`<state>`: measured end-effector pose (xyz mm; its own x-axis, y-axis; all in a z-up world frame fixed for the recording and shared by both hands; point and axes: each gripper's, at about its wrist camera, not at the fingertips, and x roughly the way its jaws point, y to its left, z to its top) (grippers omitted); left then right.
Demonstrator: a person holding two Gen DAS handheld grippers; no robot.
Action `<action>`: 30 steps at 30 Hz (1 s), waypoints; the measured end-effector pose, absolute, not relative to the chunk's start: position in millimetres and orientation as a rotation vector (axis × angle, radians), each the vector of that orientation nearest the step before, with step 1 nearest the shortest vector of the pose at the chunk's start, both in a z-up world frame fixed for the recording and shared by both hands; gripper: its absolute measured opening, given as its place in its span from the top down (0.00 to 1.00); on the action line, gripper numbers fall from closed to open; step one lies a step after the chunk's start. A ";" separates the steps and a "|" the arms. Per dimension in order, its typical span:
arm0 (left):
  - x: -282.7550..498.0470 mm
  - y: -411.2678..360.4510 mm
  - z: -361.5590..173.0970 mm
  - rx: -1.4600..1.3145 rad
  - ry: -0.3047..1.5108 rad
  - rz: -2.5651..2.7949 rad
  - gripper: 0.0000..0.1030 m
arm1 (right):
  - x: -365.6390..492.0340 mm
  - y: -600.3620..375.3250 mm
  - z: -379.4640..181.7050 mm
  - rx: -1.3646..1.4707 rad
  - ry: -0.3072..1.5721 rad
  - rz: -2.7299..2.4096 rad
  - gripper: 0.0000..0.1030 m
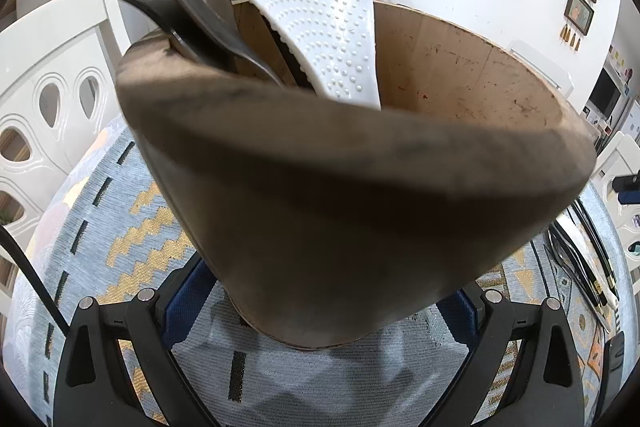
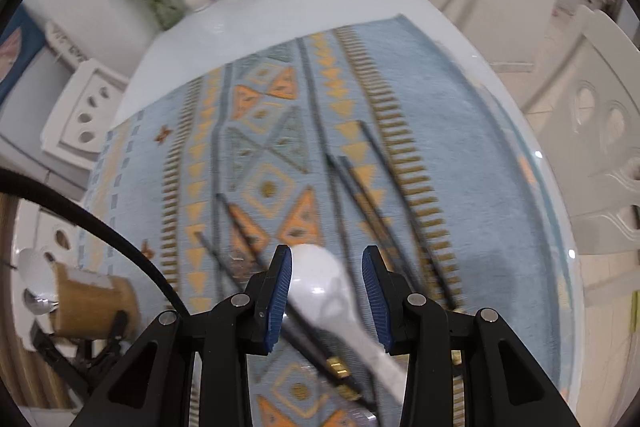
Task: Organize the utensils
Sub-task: 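Return the right gripper to the pile and grasp a black chopstick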
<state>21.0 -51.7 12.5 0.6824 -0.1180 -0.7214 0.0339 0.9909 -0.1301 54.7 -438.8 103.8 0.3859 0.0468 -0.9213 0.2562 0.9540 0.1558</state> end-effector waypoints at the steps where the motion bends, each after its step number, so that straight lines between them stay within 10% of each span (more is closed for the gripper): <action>1: 25.5 -54.2 13.4 -0.109 0.817 -0.086 0.04 | 56.9 -440.2 101.4 0.277 1.177 -0.144 0.69; 30: 31.7 -61.6 11.0 -0.098 0.829 -0.077 0.04 | 88.6 -476.0 34.4 0.024 1.404 -0.155 0.95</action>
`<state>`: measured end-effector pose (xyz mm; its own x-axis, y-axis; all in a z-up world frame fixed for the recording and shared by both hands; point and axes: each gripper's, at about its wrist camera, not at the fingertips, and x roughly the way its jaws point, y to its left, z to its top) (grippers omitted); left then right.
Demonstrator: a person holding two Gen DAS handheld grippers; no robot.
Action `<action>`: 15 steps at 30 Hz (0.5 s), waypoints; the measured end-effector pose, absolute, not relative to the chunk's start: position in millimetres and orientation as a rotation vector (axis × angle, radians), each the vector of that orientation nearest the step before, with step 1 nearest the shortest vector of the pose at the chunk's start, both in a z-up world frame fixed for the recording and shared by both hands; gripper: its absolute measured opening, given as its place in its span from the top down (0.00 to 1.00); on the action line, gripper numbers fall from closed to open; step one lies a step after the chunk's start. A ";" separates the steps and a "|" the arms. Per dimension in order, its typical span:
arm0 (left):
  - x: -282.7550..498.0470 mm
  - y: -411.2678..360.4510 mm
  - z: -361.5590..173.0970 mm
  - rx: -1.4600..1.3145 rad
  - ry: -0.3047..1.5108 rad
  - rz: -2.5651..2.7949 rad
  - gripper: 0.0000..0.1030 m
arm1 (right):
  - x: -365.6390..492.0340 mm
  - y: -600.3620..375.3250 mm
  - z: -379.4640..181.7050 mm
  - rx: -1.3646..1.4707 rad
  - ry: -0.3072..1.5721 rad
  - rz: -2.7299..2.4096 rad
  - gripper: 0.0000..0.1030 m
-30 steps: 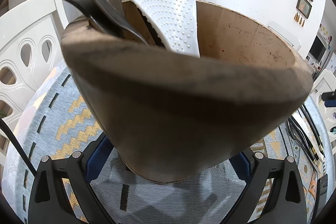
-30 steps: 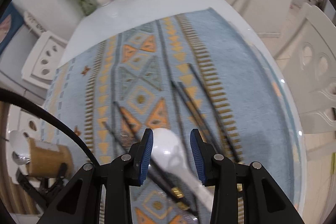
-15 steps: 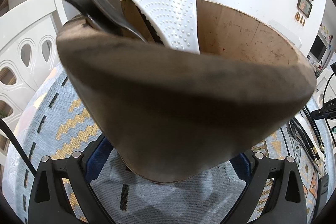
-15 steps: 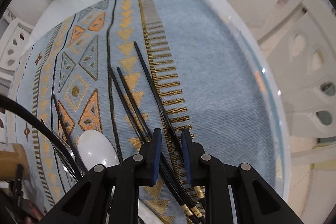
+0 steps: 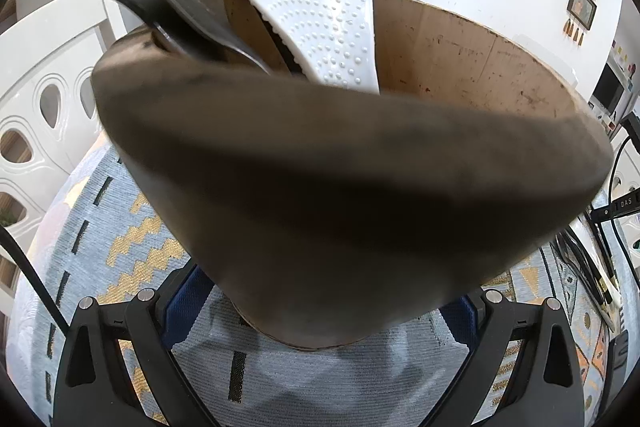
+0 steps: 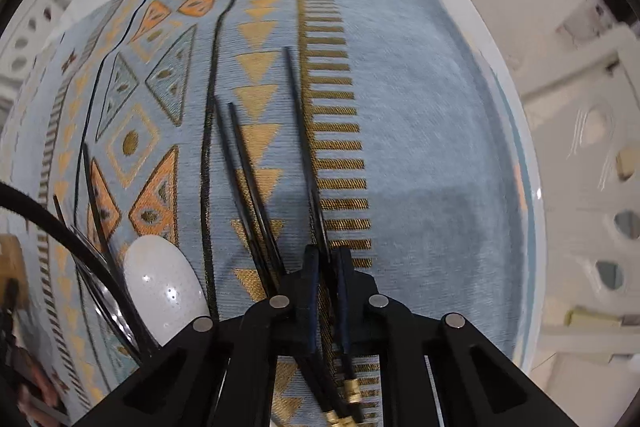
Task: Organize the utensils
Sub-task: 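Return the right gripper to the pile and grasp a black chopstick, then lift the chopstick and carry it over the wooden cup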
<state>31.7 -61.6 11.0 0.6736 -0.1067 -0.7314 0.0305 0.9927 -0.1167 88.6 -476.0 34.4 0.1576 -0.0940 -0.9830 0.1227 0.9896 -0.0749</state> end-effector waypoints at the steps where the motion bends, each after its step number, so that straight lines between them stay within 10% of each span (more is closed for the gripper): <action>1: 31.7 -62.1 11.3 -0.097 0.828 -0.077 0.04 | 86.6 -474.9 36.8 0.021 1.393 -0.154 0.95; 15: 31.9 -62.4 11.5 -0.097 0.829 -0.077 0.04 | 26.2 -455.8 152.3 0.190 1.000 -0.090 0.95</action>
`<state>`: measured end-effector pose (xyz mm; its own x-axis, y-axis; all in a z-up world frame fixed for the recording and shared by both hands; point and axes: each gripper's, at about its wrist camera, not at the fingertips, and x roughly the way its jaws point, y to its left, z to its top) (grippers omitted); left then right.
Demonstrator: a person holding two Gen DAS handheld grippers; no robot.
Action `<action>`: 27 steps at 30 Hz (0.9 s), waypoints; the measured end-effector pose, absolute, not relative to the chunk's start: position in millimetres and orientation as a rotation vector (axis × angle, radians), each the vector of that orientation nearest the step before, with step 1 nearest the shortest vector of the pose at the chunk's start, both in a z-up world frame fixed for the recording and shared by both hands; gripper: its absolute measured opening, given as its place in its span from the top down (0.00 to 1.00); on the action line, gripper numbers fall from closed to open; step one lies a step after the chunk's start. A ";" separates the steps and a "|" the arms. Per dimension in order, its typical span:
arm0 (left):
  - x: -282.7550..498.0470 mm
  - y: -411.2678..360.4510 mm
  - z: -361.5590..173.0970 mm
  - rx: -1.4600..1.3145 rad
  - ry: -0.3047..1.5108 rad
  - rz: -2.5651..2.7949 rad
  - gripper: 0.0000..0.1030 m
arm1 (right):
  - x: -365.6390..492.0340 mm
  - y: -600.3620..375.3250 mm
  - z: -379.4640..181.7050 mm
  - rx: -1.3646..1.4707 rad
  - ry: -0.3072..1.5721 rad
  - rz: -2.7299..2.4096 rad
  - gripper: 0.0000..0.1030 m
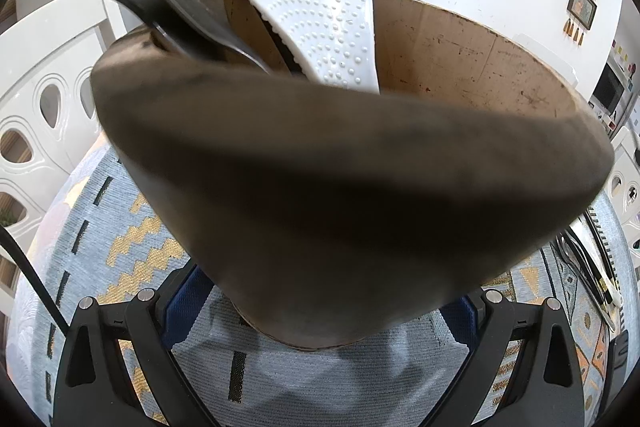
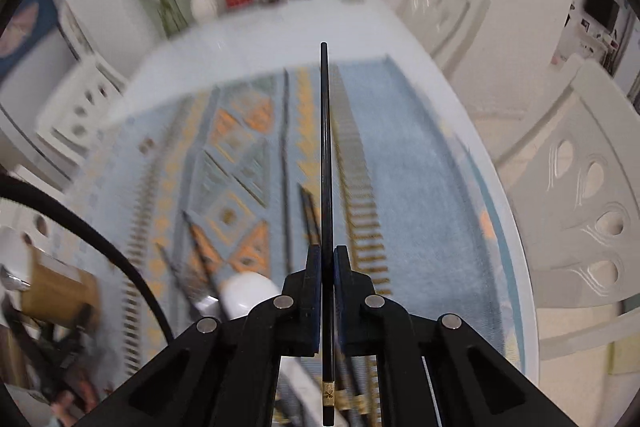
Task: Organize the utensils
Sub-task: 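Lift the chopstick and carry it over the wooden cup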
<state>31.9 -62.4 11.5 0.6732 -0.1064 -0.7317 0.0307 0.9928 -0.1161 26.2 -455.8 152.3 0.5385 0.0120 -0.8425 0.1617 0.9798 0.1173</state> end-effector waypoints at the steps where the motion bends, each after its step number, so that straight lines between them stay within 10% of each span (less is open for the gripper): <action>1: 32.0 -62.7 11.7 -0.097 0.829 -0.077 0.04 | 27.0 -449.9 159.0 0.203 0.975 -0.080 0.95; 27: 32.5 -63.3 11.9 -0.098 0.829 -0.078 0.04 | 76.8 -217.6 236.9 0.412 0.644 0.418 0.95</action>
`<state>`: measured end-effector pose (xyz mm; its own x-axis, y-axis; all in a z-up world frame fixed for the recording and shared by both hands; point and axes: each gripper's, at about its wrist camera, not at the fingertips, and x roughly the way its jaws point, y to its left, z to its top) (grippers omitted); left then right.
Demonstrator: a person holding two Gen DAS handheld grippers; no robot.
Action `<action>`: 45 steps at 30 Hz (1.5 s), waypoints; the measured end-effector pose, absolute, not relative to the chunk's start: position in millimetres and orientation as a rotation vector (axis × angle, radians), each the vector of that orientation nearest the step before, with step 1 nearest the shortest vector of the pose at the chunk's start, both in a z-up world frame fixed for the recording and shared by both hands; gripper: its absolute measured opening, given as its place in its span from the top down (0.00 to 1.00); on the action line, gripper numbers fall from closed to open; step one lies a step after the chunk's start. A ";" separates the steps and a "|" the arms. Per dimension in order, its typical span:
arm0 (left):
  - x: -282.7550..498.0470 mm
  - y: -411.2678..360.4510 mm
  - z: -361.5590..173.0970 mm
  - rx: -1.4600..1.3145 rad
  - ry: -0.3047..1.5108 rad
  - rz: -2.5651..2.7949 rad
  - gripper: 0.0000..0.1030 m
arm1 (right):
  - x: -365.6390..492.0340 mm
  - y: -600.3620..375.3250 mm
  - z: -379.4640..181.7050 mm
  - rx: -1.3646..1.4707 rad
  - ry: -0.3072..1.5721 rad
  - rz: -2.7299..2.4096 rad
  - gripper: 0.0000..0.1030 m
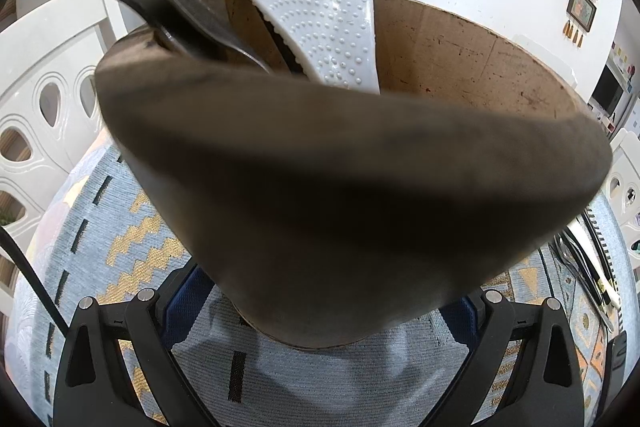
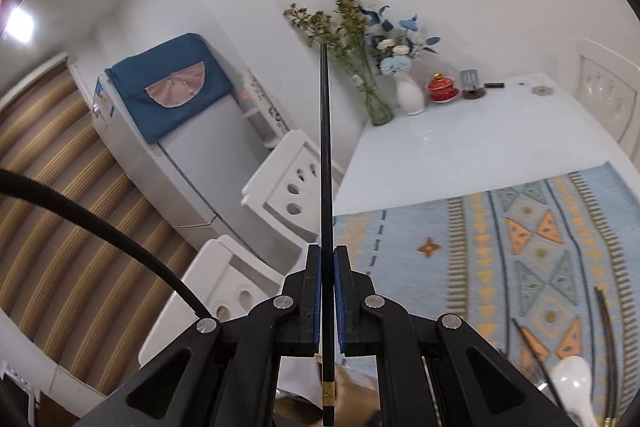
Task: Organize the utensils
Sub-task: 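Lift the chopstick and carry it over the wooden cup, then lower the chopstick into the cup and open the right gripper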
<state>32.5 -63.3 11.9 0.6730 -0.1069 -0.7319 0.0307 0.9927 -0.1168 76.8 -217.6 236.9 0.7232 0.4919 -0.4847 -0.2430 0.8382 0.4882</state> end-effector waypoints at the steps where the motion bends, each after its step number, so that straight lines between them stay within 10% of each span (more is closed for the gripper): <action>1: 32.5 -64.3 15.3 -0.097 0.829 -0.078 0.04 | 78.1 -215.7 235.3 0.418 0.641 0.423 0.95; 45: 32.6 -63.8 15.3 -0.098 0.830 -0.078 0.04 | 66.7 -168.1 174.5 0.261 0.674 0.422 0.95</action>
